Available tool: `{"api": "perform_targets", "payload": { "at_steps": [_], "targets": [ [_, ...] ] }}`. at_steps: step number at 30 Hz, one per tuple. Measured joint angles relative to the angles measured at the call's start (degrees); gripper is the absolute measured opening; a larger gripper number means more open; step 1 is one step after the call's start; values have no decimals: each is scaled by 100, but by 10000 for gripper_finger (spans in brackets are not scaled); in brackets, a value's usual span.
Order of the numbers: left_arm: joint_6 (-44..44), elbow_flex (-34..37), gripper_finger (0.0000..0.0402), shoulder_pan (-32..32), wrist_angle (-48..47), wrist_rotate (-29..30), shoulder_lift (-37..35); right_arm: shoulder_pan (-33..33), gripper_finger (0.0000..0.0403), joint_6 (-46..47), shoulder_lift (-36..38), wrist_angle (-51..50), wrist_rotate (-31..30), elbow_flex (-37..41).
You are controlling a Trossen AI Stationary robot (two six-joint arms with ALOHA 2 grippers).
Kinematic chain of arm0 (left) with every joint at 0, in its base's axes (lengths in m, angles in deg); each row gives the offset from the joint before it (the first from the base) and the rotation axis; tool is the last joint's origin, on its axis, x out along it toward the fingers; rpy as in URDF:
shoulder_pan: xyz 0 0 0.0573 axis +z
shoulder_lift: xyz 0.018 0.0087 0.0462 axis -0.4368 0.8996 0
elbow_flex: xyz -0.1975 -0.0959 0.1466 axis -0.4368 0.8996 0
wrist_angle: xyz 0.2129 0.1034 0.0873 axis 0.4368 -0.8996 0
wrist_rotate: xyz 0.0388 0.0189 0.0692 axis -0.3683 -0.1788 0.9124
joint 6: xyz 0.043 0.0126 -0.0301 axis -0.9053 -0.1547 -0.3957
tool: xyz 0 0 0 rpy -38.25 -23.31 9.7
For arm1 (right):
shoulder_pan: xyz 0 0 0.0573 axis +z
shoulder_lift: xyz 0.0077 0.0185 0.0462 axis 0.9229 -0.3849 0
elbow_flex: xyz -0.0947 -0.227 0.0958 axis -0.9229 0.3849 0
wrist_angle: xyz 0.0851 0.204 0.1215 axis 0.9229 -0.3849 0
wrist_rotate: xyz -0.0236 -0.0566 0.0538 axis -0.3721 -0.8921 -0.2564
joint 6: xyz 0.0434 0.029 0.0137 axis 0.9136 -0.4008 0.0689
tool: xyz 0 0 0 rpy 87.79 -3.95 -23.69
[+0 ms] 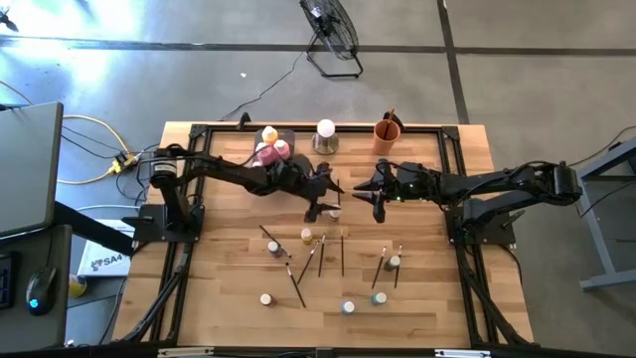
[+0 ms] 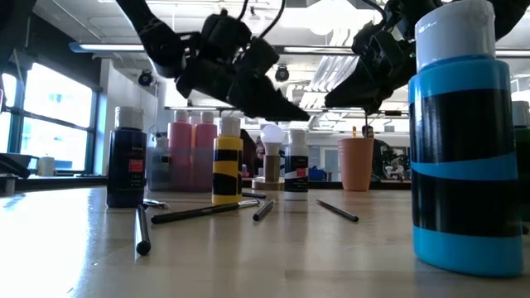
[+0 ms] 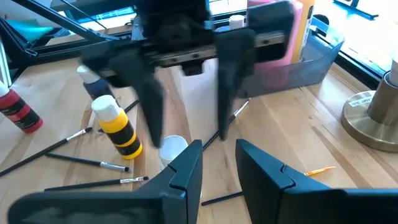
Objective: Pick & Place Paint Supplies
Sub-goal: Put the small white black paint bottle into the gray bin
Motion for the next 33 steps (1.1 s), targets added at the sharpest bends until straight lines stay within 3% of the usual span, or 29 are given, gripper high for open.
{"api": "perform_targets", "payload": {
  "at_steps": [9,12,21,26,33],
  "targets": [
    [149,11,241,847,-138,-2073,143,0,91,2,0,1,-2,1],
    [30,4,241,855,-130,-2404,131,0,91,2,0,-2,-2,1],
    [-948,9,241,422,-480,-1977,136,-2,91,2,0,0,-2,1],
    [-962,9,241,370,-470,-1508,136,-2,91,0,0,0,-2,1],
    [-725,9,241,369,-466,-1537,136,-2,91,37,0,0,-2,1]
  ]
}}
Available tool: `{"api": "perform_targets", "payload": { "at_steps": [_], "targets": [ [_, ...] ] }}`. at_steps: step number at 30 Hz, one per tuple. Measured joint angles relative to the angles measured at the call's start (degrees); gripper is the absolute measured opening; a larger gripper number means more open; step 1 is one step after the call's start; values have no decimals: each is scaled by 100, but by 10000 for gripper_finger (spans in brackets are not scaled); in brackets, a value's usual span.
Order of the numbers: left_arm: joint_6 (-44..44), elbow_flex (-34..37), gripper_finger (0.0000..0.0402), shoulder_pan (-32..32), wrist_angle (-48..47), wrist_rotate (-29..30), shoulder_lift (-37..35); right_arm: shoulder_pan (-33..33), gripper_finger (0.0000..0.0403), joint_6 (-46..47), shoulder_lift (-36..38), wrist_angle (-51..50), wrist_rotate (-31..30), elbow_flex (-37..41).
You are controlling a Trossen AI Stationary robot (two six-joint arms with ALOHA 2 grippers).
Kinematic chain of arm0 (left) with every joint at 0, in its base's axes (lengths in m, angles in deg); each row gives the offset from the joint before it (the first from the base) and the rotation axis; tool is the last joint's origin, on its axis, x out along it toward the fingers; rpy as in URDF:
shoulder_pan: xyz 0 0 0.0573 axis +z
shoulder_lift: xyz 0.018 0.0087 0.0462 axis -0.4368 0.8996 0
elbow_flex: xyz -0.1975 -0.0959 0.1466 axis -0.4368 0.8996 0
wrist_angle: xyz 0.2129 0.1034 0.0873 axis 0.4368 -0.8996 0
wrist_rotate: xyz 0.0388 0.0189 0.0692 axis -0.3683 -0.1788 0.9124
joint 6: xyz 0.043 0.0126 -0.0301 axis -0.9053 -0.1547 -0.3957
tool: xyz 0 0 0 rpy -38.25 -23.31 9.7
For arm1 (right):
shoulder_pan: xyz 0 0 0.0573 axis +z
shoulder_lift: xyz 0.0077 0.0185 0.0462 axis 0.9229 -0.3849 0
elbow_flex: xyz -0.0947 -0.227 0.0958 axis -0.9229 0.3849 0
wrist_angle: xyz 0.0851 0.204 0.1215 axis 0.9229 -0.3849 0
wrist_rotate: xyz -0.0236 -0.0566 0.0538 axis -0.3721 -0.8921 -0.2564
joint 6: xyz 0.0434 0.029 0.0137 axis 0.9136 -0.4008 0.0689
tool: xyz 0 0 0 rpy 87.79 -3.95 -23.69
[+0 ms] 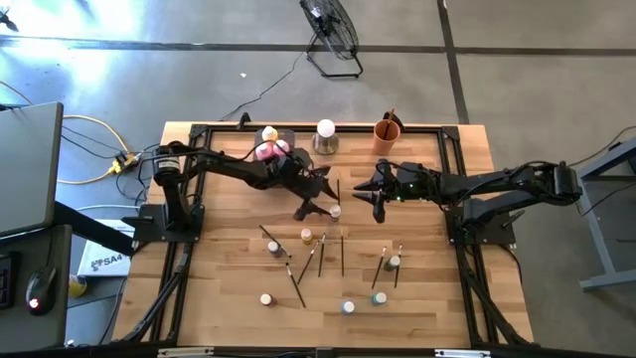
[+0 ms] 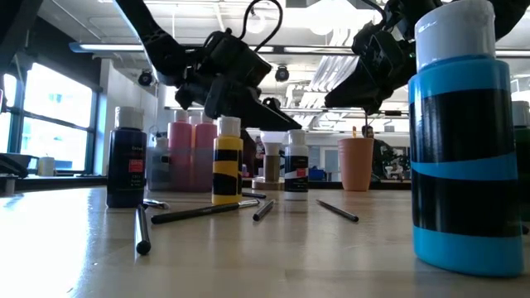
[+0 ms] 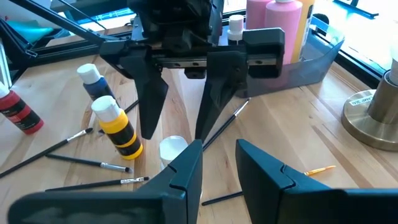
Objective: Pick & Place Paint Supplies
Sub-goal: Put the small white black paint bottle into the gray bin
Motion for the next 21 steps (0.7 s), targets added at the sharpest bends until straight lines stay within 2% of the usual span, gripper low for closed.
{"api": "perform_targets", "payload": {
  "at_steps": [9,15,21],
  "targets": [
    [384,-2,241,0,9,10,0,0,91,4,0,0,2,0],
    [570,-2,242,0,5,282,0,0,91,6,0,0,0,0],
    [533,-2,241,-17,5,101,0,0,91,4,0,0,0,0]
  ]
}}
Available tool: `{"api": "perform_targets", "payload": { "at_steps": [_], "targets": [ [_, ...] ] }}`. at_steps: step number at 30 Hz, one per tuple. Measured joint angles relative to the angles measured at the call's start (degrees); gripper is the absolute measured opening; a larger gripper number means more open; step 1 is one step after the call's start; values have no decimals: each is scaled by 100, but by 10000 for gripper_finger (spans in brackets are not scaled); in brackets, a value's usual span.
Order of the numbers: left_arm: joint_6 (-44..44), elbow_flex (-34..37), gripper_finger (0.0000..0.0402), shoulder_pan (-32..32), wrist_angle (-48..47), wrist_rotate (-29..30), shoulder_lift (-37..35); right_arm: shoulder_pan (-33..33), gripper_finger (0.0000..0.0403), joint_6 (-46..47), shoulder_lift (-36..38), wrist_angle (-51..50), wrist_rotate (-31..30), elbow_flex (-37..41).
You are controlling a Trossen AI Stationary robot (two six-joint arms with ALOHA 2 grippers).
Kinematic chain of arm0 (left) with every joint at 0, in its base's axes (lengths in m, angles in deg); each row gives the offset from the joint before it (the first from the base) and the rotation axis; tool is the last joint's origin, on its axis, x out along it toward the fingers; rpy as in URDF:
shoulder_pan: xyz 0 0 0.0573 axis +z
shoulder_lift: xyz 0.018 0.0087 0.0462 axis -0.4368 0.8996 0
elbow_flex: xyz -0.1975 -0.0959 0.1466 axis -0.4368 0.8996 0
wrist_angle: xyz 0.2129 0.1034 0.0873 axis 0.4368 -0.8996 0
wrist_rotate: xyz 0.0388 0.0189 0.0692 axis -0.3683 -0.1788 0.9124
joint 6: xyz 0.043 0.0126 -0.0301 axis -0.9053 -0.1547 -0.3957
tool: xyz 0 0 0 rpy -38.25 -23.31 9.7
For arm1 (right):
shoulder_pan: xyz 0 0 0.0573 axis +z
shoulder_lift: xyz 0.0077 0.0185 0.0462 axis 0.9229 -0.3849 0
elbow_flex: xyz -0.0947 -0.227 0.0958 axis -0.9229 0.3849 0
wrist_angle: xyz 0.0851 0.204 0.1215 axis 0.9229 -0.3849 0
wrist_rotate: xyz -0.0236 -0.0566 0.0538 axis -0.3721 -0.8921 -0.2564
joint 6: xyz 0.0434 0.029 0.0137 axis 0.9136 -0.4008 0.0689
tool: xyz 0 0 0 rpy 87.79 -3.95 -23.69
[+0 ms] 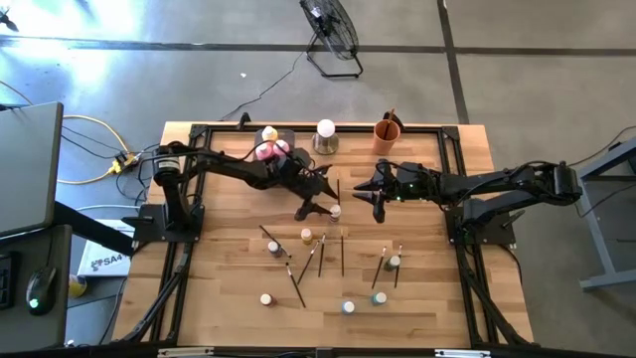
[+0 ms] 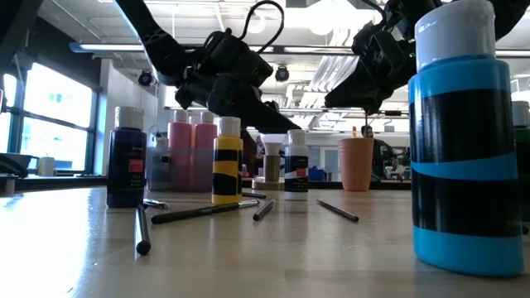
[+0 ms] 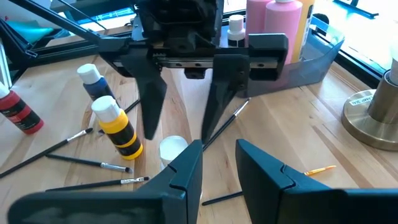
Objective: Pick & Place Paint Supplies
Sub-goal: Put the small white black paint bottle into the gray bin
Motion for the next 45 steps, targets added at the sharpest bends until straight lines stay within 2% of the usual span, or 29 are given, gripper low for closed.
{"api": "perform_targets", "payload": {
  "at_steps": [8,18,45],
  "targets": [
    [-12,-4,242,-174,188,-53,147,0,91,1,0,2,1,-1],
    [0,-4,242,-316,439,644,326,0,91,2,0,3,0,0],
    [68,-4,241,-322,428,670,326,0,91,2,0,2,0,0]
  ]
}}
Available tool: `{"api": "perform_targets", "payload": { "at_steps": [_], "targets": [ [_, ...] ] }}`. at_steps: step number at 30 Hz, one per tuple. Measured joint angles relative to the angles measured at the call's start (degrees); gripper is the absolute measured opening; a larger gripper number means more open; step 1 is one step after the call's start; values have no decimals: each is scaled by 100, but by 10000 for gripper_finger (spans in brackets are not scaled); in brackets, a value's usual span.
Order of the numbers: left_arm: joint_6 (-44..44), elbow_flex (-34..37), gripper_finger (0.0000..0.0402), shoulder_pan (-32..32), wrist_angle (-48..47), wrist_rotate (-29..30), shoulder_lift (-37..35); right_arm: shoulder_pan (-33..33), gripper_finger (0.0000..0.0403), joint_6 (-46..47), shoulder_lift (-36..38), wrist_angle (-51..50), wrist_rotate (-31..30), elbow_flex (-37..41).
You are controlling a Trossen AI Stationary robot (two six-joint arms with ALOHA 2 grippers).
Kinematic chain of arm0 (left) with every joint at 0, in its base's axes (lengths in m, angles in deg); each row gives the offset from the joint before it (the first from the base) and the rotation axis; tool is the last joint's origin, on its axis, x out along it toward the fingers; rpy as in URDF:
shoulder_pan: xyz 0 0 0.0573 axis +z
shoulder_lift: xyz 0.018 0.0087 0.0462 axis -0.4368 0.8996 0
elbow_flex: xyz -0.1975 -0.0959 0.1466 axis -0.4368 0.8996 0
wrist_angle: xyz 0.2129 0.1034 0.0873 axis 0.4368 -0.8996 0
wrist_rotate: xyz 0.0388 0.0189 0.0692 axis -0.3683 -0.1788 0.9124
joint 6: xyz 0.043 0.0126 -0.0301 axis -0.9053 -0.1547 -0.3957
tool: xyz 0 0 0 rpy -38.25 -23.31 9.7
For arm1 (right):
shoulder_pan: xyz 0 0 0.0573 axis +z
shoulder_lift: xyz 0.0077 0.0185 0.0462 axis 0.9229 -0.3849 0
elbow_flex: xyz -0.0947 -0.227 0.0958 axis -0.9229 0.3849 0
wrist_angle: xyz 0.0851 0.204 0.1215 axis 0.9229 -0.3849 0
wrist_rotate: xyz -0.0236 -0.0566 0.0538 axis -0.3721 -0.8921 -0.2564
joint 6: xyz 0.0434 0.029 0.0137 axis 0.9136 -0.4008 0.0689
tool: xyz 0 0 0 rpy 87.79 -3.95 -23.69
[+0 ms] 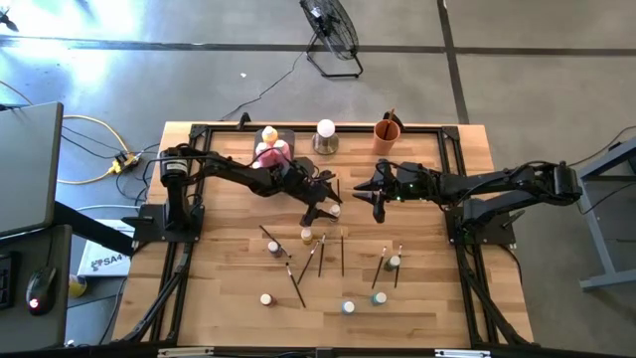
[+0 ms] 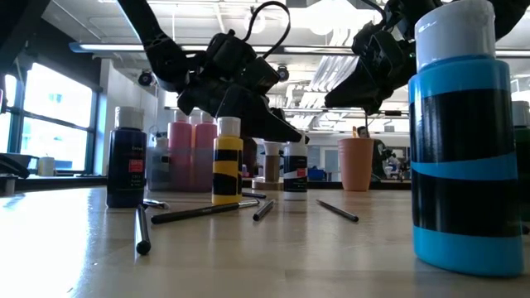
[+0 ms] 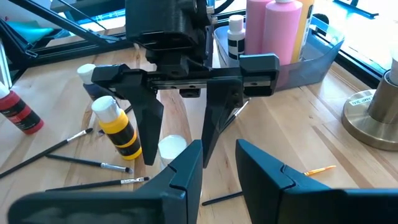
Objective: Pick & Place Paint Supplies
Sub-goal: Put the small white black paint bottle into the gray bin
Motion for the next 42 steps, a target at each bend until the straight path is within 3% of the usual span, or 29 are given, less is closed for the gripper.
{"api": "perform_targets", "payload": {
  "at_steps": [42],
  "targets": [
    [90,4,241,0,42,-2,-4,2,91,0,0,0,0,0]
  ]
}}
